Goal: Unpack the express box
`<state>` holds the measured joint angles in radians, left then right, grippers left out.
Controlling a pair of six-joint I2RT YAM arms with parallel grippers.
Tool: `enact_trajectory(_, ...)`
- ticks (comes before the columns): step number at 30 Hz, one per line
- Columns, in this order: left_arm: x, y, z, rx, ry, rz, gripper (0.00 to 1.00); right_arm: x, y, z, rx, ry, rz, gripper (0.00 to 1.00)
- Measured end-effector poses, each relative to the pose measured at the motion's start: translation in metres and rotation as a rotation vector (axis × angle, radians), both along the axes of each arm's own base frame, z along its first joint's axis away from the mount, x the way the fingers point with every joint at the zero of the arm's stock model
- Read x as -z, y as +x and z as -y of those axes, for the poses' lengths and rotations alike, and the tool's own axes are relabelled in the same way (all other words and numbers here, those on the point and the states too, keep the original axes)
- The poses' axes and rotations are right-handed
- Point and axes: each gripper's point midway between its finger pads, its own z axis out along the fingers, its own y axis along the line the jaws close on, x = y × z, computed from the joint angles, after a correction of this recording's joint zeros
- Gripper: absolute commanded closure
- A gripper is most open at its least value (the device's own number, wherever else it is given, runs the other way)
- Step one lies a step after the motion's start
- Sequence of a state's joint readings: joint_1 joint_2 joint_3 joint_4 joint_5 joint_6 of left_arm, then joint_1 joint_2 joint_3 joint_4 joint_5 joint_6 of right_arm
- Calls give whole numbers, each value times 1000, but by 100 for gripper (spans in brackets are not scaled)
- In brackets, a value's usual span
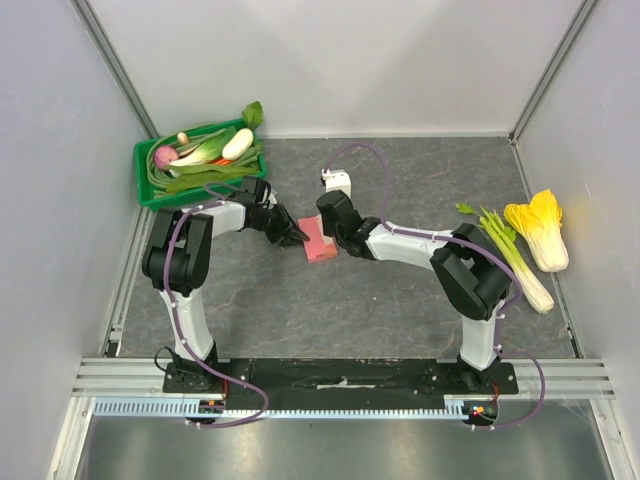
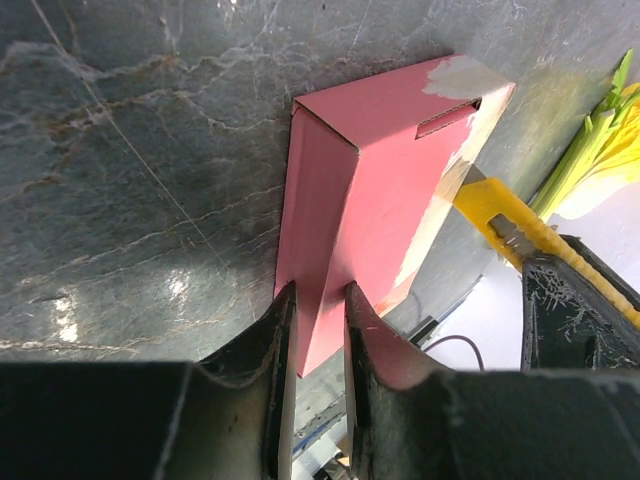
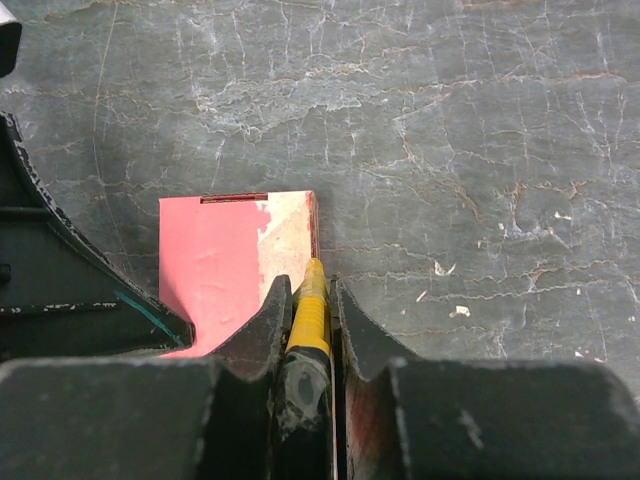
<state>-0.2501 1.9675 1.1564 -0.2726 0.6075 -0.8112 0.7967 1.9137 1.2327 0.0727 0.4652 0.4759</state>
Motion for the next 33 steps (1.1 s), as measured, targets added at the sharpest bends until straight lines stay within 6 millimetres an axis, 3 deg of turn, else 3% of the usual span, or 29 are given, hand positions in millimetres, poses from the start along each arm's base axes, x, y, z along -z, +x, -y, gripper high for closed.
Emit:
enact_trajectory(18, 0, -4, 4, -36, -36, -47, 94, -9, -26, 13, -3, -14, -42, 100)
enact_trajectory(33, 0, -4, 5, -61, -52, -64, 95, -4, -43, 16, -13, -26, -97, 100)
